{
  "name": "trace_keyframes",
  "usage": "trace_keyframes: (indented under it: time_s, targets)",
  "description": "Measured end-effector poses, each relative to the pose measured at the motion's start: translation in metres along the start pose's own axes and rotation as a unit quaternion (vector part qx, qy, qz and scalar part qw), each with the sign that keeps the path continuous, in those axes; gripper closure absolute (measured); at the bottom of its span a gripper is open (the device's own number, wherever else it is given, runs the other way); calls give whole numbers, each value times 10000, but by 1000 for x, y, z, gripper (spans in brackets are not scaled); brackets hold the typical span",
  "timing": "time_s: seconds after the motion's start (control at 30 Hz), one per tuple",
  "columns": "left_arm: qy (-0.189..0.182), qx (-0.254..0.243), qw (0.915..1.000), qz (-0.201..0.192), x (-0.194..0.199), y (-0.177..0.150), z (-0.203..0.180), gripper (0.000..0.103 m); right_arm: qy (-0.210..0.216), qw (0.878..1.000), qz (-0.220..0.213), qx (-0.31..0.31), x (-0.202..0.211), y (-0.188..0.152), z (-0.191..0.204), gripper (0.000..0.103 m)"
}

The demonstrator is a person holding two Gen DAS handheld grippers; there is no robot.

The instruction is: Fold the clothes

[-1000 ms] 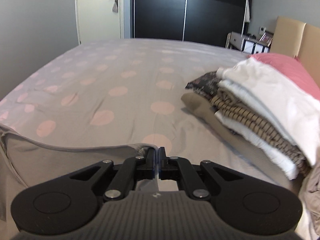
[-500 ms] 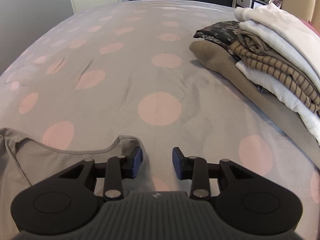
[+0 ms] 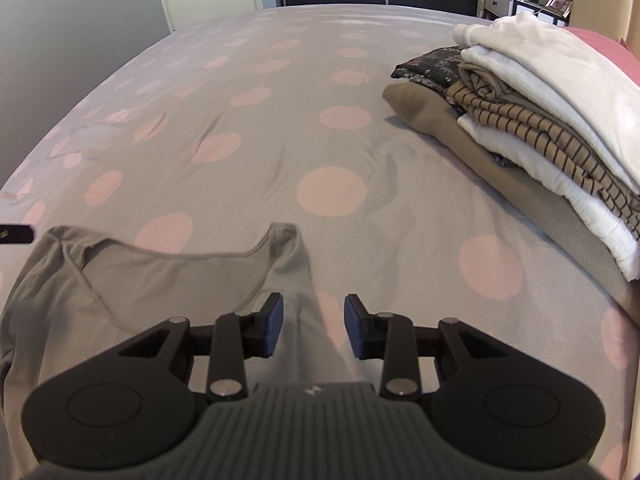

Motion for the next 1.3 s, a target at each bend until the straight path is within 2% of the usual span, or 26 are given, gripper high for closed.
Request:
trace_keyframes:
  time_s: [0.13,0.33,0.37,0.4,0.5,0.63,0.7,0.87,0.93,1.0,1.03,1.1,1.2,1.3]
  targets:
    - [67,-112,9997,223,-30,7,-16,57,85,9998,89,137,-2,-9,-1,66]
    - [459,-339,9968,563,-70,11,-24,57,140,9995,220,180,-17,-9,-5,65]
    - [476,-342,9965,602,-75,11,-24,61,153,9994,238,176,-19,-9,-5,65]
    - [474,-319,9963,643,-80,13,-23,73,172,9994,252,173,-22,-9,-6,65]
    - [467,-254,9963,677,-88,18,-21,96,210,9993,268,172,-26,-9,-8,65]
    - [289,-103,9989,346,-82,37,-20,102,217,9993,240,180,-28,-8,-11,65]
    - [206,28,9996,194,-79,49,-21,102,181,9994,215,182,-28,-7,-12,65]
    - [265,-8,9982,539,-95,59,-33,100,113,9995,237,166,-24,-7,-17,63]
    - [363,-84,9978,540,-93,55,-36,89,192,9994,237,176,-18,-8,-18,63]
    - [321,-135,9985,434,-82,49,-36,62,239,9992,251,221,-9,-10,-18,61]
    - [309,-164,9986,386,-75,45,-36,59,250,9990,264,253,-5,-10,-18,57]
    - [346,-251,9985,330,-55,32,-31,58,167,9989,286,346,5,-14,-17,51]
    - [402,-382,9982,245,-25,11,-25,58,4,9990,185,402,24,-23,-14,51]
    - [458,-512,9975,160,4,-9,-19,58,101,9986,-141,497,52,-40,-12,51]
Point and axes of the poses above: each gripper's, at about its wrist camera, not at the fingertips, and x roughly against the way its jaws point, z to its left, y to its top, the point moved 1 cm from there along -x, roughly the way its jaws point, and after that the axes turned 8 degrees about z, right-handed, at the moved point
